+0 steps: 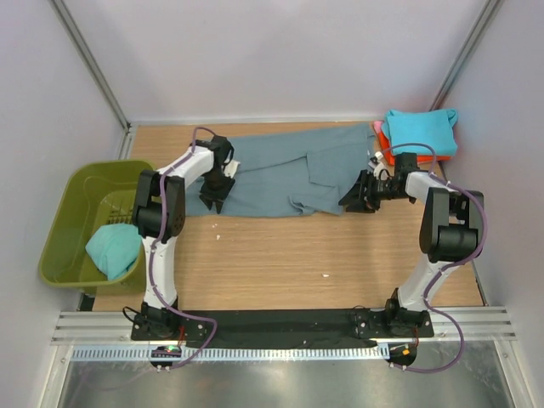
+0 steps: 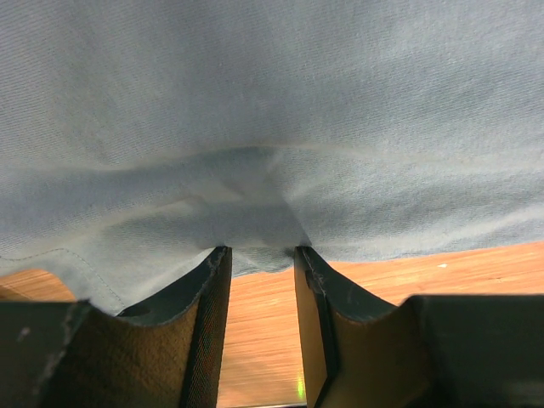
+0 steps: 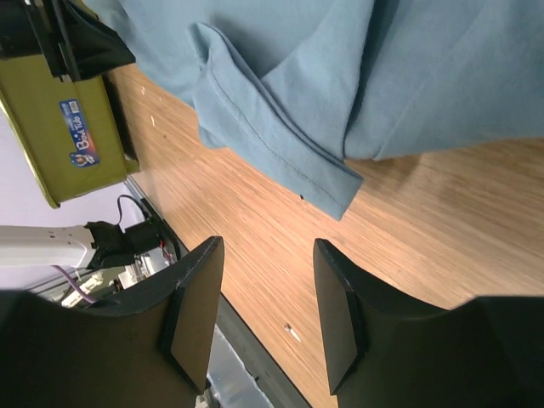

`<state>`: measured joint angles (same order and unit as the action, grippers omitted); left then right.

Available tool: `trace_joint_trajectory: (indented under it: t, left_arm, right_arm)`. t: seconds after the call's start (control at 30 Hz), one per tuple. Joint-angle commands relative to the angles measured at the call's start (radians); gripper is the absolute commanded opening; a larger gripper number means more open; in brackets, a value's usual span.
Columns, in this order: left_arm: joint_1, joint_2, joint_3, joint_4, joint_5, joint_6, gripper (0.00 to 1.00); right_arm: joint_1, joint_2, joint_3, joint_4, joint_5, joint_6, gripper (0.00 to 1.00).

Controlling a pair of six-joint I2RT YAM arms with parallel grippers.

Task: Fold and stack the t-shirts
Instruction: Fold the tshirt

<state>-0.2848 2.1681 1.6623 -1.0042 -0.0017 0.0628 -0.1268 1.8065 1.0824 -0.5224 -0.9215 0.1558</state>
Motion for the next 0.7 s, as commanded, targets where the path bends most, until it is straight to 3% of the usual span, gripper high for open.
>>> trace_joint_trajectory:
  t: [0.0,0.67]
  left_arm:
    - [-0.017,0.071,-0.029,0.049,0.011,0.012,0.37]
    - [-0.017,0.064,-0.024,0.050,0.023,0.003,0.37]
  right_arm:
    - [0.000,-0.027,0.001,0.087,-0.043,0.057,0.52]
    - [0.000,0.043,0.036,0.045,0.079,-0.015,0.52]
